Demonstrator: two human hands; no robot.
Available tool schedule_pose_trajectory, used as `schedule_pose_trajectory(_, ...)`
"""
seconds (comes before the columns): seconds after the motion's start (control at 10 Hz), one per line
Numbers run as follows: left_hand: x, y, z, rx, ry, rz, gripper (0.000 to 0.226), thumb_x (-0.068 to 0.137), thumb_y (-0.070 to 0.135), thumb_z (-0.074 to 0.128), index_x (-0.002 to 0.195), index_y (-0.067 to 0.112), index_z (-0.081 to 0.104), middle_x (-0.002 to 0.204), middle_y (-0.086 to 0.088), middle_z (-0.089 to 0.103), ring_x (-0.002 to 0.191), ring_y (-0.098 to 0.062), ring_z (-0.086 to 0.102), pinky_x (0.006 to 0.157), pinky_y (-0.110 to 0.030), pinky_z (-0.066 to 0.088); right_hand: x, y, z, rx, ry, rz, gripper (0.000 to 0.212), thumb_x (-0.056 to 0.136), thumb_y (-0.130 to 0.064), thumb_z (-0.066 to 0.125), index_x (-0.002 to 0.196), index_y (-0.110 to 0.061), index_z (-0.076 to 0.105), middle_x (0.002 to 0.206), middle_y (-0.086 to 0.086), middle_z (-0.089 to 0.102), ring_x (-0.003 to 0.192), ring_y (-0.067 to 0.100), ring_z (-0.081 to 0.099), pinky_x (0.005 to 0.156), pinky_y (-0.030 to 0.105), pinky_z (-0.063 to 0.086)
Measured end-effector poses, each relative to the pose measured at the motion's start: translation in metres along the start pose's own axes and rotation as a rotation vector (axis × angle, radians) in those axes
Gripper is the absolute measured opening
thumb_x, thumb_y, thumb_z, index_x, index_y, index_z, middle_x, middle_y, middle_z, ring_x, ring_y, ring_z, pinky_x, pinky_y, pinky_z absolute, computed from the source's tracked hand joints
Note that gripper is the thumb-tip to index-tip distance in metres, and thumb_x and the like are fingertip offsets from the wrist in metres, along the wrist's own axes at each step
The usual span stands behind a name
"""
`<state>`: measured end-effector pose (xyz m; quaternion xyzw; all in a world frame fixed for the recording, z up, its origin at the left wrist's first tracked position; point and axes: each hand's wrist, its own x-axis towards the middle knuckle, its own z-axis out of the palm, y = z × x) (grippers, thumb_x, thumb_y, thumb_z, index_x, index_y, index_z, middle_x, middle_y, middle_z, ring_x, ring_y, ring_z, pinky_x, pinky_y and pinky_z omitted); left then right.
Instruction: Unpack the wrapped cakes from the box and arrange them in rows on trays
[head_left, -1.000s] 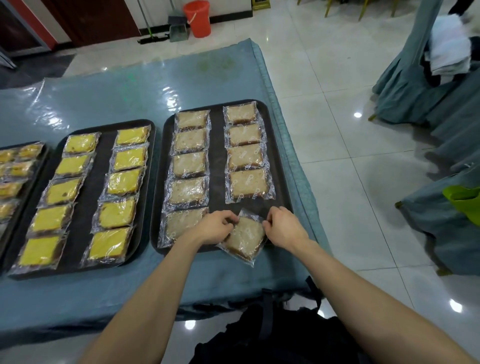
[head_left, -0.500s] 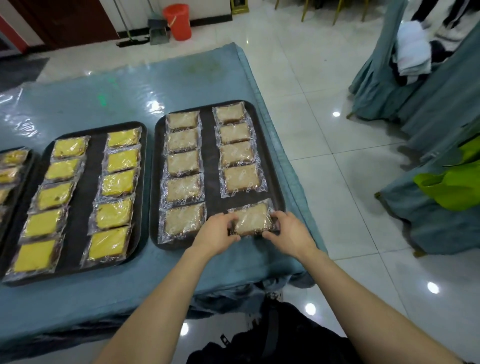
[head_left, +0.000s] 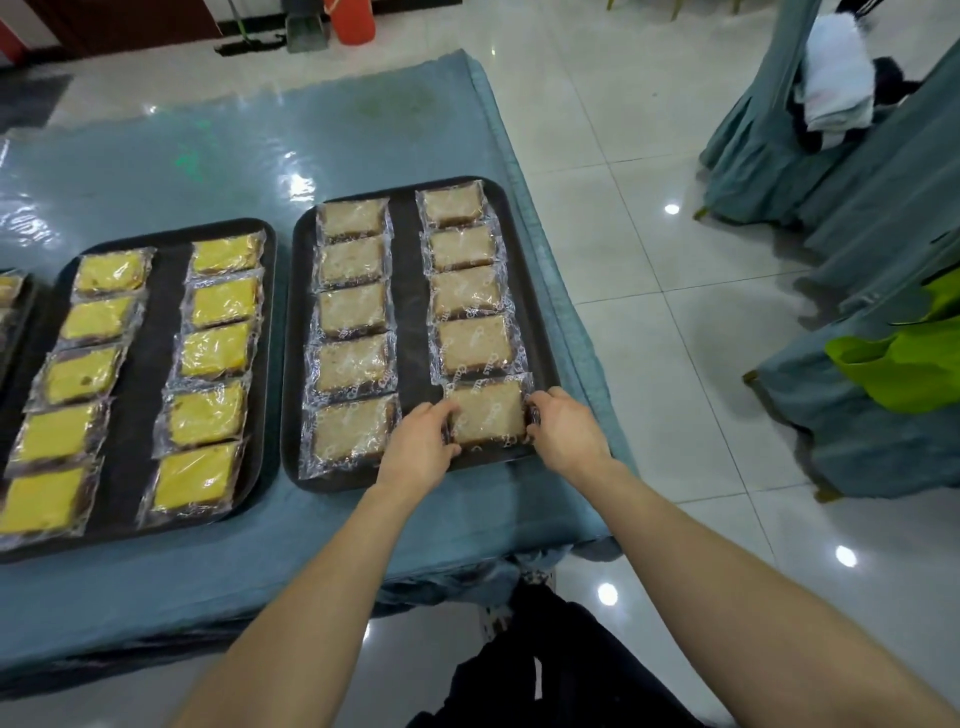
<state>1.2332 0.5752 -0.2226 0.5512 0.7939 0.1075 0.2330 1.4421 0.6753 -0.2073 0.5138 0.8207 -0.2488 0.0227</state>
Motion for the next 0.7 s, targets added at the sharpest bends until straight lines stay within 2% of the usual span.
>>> schedule_pose_trajectory(0.1, -0.002, -0.001, -0.002, -0.026, -0.026, -0.023, 0.063, 0.087, 0.021, 0.089, 0.141, 0.032, 0.06, 0.112, 0.003, 0.058, 0.098, -0.022, 0.067, 0.092, -0.044, 0.058, 0.0, 0.002, 0.001, -0.002, -0.005, -0.015, 0.04, 0.102, -0.018, 0.066, 0.141, -0.011, 0.06, 0.129, 0.01, 0.057, 0.108, 0.038, 0.068, 0.093, 0.05, 0.058)
schedule_pose_trajectory(0.2, -0.001, -0.002, -0.007, 0.043, -0.057, -0.017, 0.065, 0.088, 0.036, 0.089, 0.143, 0.035, 0.055, 0.118, 0.003, 0.052, 0.105, -0.025, 0.066, 0.093, -0.044, 0.058, -0.001, 0.002, 0.001, 0.005, 0.0, -0.006, 0.039, 0.102, -0.025, 0.065, 0.138, -0.012, 0.06, 0.13, 0.009, 0.055, 0.107, 0.035, 0.068, 0.091, 0.047, 0.059)
schedule_pose_trajectory(0.3, 0.001, 0.004, -0.015, 0.169, 0.027, 0.025, 0.078, 0.081, 0.056, 0.089, 0.148, 0.035, 0.054, 0.132, 0.001, 0.045, 0.124, -0.025, 0.053, 0.103, -0.046, 0.053, 0.0, -0.002, -0.001, -0.021, 0.164, -0.056, 0.045, 0.095, -0.035, 0.068, 0.133, -0.012, 0.06, 0.125, 0.01, 0.054, 0.112, 0.033, 0.061, 0.092, 0.044, 0.056)
schedule_pose_trajectory(0.4, 0.016, 0.006, -0.02, 0.25, -0.02, 0.087, 0.109, 0.079, 0.064, 0.087, 0.168, 0.031, 0.033, 0.174, -0.001, 0.023, 0.162, -0.027, 0.022, 0.128, -0.051, 0.032, 0.014, -0.006, -0.001, -0.073, 0.141, -0.188, 0.077, 0.093, -0.048, 0.069, 0.158, -0.016, 0.042, 0.157, 0.012, 0.042, 0.148, 0.032, 0.039, 0.12, 0.049, 0.041)
schedule_pose_trajectory(0.5, 0.03, 0.01, -0.022, 0.31, -0.153, 0.09, 0.115, 0.087, 0.058, 0.083, 0.174, 0.023, 0.016, 0.182, 0.0, 0.008, 0.166, -0.025, 0.015, 0.132, -0.049, 0.027, 0.035, -0.007, 0.002, -0.141, -0.001, -0.272, 0.091, 0.101, -0.058, 0.056, 0.171, -0.018, 0.015, 0.179, 0.007, 0.01, 0.166, 0.026, 0.003, 0.134, 0.05, 0.014)
schedule_pose_trajectory(0.6, 0.037, 0.014, -0.022, 0.295, -0.183, 0.069, 0.097, 0.095, 0.049, 0.078, 0.171, 0.017, 0.027, 0.179, -0.005, 0.019, 0.162, -0.03, 0.026, 0.13, -0.046, 0.03, 0.049, -0.006, 0.007, -0.188, -0.035, -0.288, 0.081, 0.108, -0.058, 0.042, 0.171, -0.013, 0.017, 0.179, 0.008, 0.015, 0.166, 0.026, 0.006, 0.134, 0.05, 0.01)
schedule_pose_trajectory(0.7, 0.043, 0.016, -0.025, 0.296, -0.118, 0.088, 0.084, 0.097, 0.052, 0.074, 0.165, 0.018, 0.04, 0.171, -0.006, 0.037, 0.154, -0.03, 0.039, 0.125, -0.048, 0.038, 0.053, -0.008, 0.005, -0.13, 0.073, -0.282, 0.073, 0.108, -0.053, 0.043, 0.165, -0.008, 0.032, 0.173, 0.011, 0.031, 0.163, 0.028, 0.02, 0.133, 0.049, 0.018)
